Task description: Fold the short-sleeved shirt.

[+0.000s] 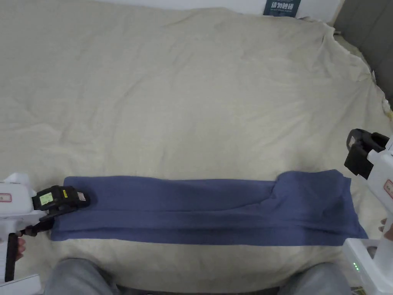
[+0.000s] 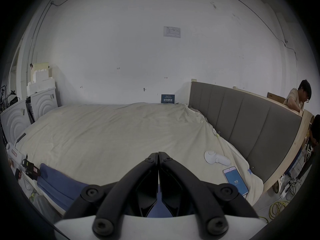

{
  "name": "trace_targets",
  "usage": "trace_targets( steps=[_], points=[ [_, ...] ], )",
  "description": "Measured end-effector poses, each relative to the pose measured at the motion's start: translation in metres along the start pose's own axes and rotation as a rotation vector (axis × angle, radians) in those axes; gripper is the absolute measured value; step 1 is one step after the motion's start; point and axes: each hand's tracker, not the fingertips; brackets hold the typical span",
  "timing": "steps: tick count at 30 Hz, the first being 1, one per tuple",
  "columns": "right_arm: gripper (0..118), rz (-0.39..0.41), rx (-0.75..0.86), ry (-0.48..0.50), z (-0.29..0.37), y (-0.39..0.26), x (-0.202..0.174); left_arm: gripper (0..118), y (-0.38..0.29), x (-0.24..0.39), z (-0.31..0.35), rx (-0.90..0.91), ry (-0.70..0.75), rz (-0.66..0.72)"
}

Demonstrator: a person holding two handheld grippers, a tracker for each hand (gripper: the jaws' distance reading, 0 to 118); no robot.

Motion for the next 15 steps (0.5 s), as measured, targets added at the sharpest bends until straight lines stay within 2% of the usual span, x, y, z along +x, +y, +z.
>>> trace_targets(
  steps=[3, 5, 6, 8, 9, 11, 12, 15],
  points=[
    [0, 0.001, -0.007, -0.008, -0.001, -0.002, 0.004, 104, -0.006, 0.005, -0.003, 0.043, -0.007, -0.006],
    [0, 0.003, -0.01, -0.008, -0.002, -0.003, 0.005, 95, -0.013, 0.01, -0.001, 0.044, 0.038, -0.066],
    [0, 0.002, -0.012, -0.009, -0.002, -0.004, 0.006, 85, -0.013, 0.013, -0.001, 0.034, 0.091, -0.105],
    [0, -0.004, -0.012, -0.006, -0.003, -0.005, 0.007, 44, -0.013, 0.016, 0.004, 0.016, 0.206, -0.178],
    [0, -0.006, -0.012, -0.005, -0.003, -0.005, 0.007, 28, -0.012, 0.015, 0.006, 0.013, 0.26, -0.189],
    [0, -0.014, -0.011, -0.001, -0.004, -0.008, 0.008, 18, -0.011, 0.011, 0.013, 0.017, 0.171, -0.1],
    [0, -0.021, -0.013, 0.002, -0.005, -0.008, 0.007, 10, -0.011, 0.013, 0.013, 0.015, 0.213, -0.078],
    [0, -0.032, -0.012, 0.011, -0.008, -0.012, 0.009, 3, -0.017, 0.036, 0.008, 0.018, 0.318, -0.18]
  ],
)
